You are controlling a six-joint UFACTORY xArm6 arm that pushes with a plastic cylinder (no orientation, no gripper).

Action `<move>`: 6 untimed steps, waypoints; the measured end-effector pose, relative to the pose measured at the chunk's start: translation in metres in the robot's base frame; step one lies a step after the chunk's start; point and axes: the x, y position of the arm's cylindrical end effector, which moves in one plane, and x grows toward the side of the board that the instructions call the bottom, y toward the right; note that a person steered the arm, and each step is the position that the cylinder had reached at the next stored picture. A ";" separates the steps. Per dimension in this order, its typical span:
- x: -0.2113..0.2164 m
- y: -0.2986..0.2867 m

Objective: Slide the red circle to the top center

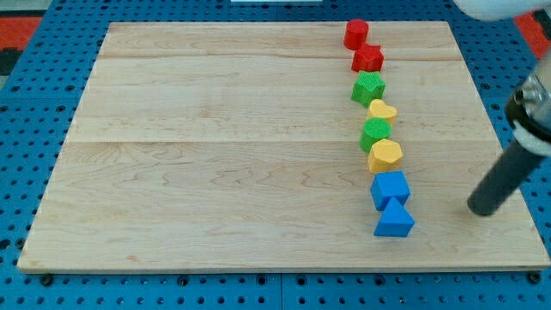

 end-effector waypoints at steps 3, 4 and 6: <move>-0.162 -0.003; -0.182 0.021; -0.302 0.002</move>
